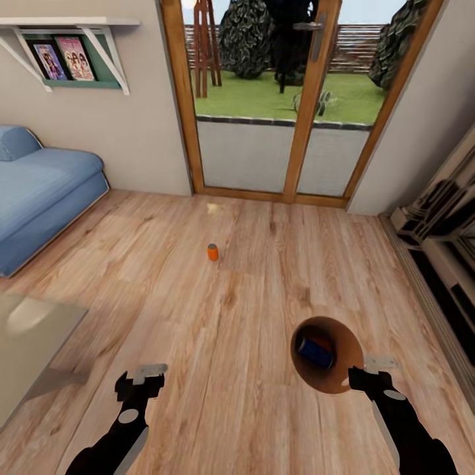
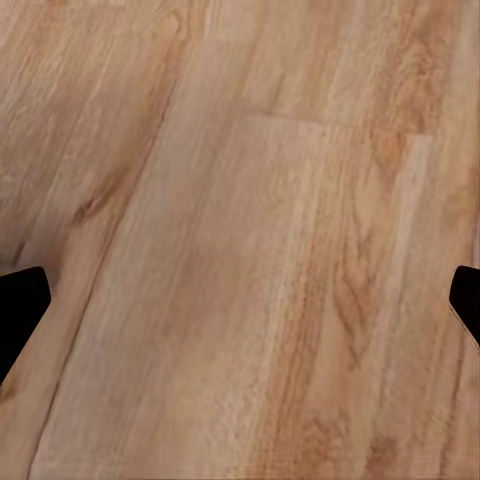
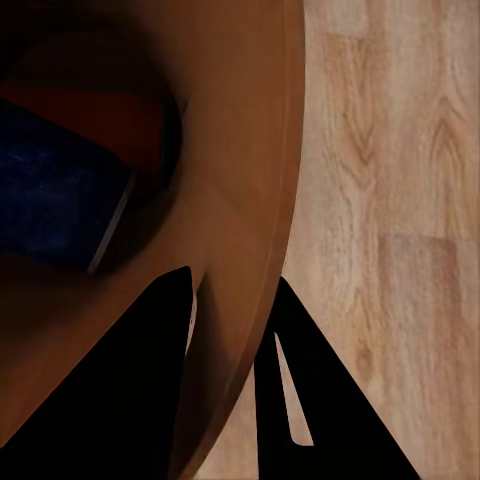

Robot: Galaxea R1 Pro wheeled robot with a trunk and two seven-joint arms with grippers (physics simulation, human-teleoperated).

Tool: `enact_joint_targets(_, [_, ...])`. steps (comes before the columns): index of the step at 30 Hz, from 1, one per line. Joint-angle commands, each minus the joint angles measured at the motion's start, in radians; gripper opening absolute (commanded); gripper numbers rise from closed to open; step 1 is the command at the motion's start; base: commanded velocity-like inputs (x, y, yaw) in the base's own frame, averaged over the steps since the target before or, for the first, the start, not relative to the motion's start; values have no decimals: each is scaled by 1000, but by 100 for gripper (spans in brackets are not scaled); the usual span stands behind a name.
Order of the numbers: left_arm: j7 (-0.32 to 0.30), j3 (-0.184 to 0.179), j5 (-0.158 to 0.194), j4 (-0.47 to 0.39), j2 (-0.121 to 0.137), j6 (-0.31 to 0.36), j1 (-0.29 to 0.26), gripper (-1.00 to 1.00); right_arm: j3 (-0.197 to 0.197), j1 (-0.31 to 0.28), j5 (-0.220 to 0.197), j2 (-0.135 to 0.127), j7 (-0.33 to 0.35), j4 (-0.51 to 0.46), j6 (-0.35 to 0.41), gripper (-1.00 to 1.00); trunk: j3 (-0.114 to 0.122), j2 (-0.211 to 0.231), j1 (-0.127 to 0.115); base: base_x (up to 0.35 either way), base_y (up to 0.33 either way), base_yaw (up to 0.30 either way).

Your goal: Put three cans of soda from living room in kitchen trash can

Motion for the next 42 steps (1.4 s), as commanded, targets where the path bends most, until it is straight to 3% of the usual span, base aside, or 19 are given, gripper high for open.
enact_joint_targets(1, [0,0,0,0,0,0,0,100,0,-1,-2,0,4,-1,0,-100,0,0,0,322,0,0])
enact_joint_targets(42, [0,0,1,1,1,-18,0,100,0,-1,0,12,4,12,0,-100,0,0,0,322,-43,-12])
